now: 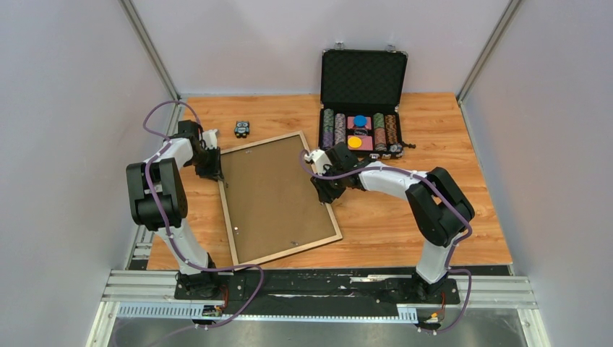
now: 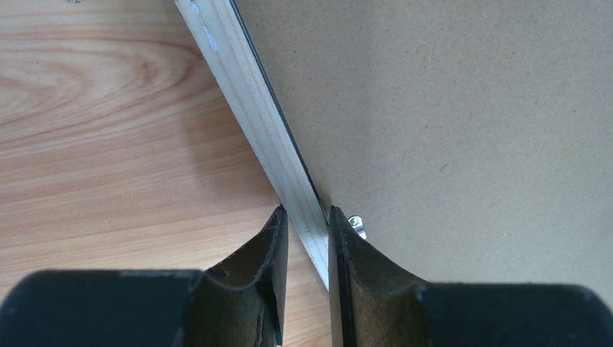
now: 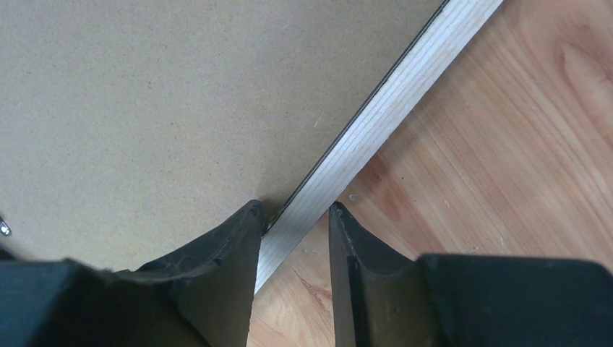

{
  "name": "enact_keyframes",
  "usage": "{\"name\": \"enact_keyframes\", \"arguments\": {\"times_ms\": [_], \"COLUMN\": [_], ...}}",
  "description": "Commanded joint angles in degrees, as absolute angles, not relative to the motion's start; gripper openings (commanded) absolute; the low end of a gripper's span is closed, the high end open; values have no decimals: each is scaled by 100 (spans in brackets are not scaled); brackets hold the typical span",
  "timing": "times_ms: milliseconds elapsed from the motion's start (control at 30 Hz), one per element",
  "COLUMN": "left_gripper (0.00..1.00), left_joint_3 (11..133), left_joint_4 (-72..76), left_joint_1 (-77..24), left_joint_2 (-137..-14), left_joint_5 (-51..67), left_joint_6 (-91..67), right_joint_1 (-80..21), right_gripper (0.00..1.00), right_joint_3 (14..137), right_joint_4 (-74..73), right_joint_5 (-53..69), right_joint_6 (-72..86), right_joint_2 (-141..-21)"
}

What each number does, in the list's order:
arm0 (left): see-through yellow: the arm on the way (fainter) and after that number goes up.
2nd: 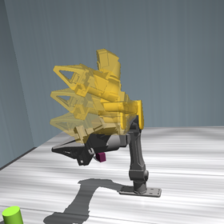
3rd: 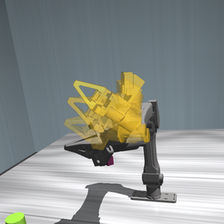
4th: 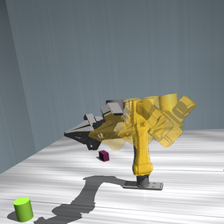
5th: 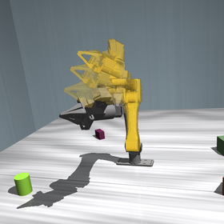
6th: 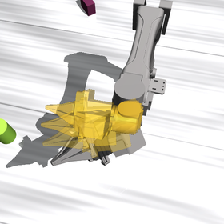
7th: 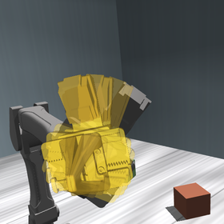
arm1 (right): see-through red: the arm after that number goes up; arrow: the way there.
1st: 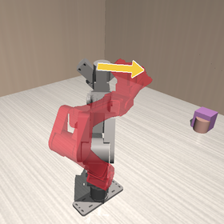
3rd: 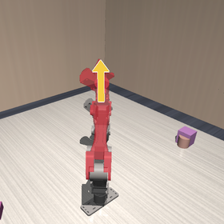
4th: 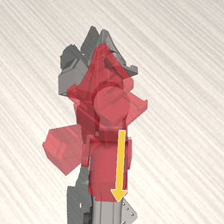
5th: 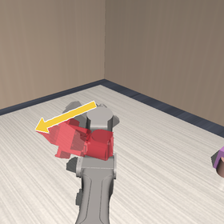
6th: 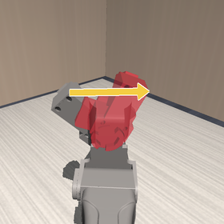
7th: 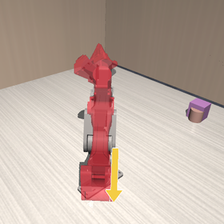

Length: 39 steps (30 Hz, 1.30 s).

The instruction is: Put the photo into the frame

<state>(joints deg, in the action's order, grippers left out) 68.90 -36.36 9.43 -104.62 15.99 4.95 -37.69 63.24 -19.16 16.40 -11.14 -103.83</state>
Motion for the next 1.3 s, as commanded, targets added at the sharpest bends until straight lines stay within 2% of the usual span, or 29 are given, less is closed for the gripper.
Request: {"name": "enact_keyframes", "arguments": {"times_ms": [0, 233, 467, 733, 1067, 1267], "left_gripper": [20, 20, 20, 20, 20, 20], "left_joint_3": [6854, 6878, 6863, 6834, 6700, 6660], "left_joint_4": [-3511, -3522, -3533, -3595, -3649, -3685], "left_joint_1": [939, 932, 927, 935, 931, 929], "left_joint_2": [-10381, -10398, -10389, -10372, -10309, -10287], "left_joint_5": [1695, 1695, 1682, 2072, 2277, 2495], "left_joint_6": [795, 785, 818, 897, 1091, 1186], "right_joint_1": [-3801, -3695, -3384, -3182, -3164, -3149], "right_gripper": [38, 38, 53, 58, 58, 50], "right_joint_3": [6247, 6346, 6704, 7562, 8202, 8241], "right_joint_4": [-2342, -2383, -2428, -2474, -2471, -2480], "right_joint_5": [1875, 1908, 2156, 2084, 2048, 1850], "right_joint_6": [-1494, -1486, -1034, -625, -460, -407], "right_joint_2": [-10351, -10406, -10358, -10791, -11545, -11709]}}
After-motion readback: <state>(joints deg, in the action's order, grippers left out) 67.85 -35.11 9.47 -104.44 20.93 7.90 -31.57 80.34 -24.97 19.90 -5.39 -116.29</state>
